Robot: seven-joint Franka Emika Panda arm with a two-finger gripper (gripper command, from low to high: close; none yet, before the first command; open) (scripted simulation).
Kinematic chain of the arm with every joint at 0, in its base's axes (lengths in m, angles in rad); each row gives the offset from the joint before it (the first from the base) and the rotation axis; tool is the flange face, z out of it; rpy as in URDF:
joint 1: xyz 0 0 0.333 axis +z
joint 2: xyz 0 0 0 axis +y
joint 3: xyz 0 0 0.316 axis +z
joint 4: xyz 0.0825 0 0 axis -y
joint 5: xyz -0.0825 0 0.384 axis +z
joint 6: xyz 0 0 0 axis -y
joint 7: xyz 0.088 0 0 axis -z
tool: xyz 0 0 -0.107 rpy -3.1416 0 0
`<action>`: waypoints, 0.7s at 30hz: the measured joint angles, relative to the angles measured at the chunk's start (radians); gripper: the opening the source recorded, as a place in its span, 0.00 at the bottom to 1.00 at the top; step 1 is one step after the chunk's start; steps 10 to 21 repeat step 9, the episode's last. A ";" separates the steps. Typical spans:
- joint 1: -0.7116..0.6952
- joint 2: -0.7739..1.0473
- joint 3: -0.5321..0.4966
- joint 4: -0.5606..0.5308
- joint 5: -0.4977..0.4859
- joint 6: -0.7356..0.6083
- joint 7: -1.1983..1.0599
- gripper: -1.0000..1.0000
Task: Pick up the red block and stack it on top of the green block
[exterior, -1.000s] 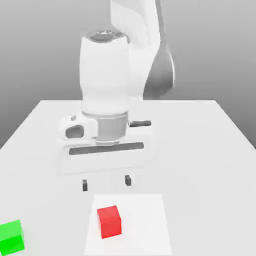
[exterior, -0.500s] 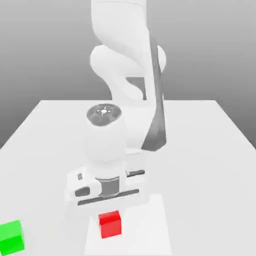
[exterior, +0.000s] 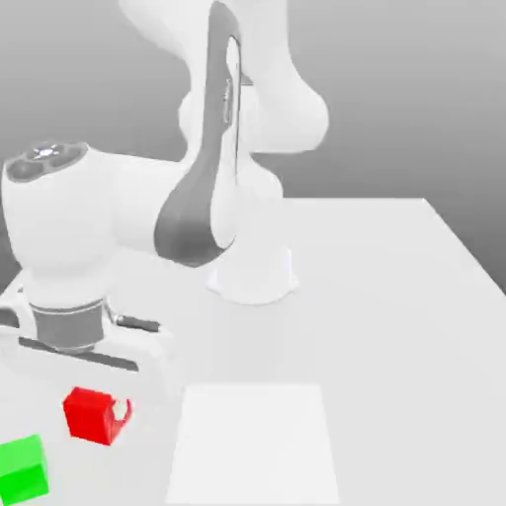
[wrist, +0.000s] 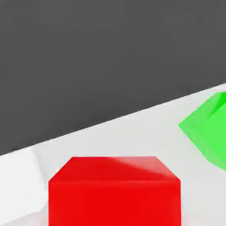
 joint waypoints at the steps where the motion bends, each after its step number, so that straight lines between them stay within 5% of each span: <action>1: -0.014 0.012 -0.022 0.031 0.009 -0.019 0.047 0.00; 5: -0.057 0.131 -0.008 0.073 0.084 0.053 0.053 0.00; 6: -0.067 0.160 0.004 0.077 0.100 0.078 0.044 1.00; 21: -0.067 0.160 0.004 0.077 0.100 0.078 0.044 1.00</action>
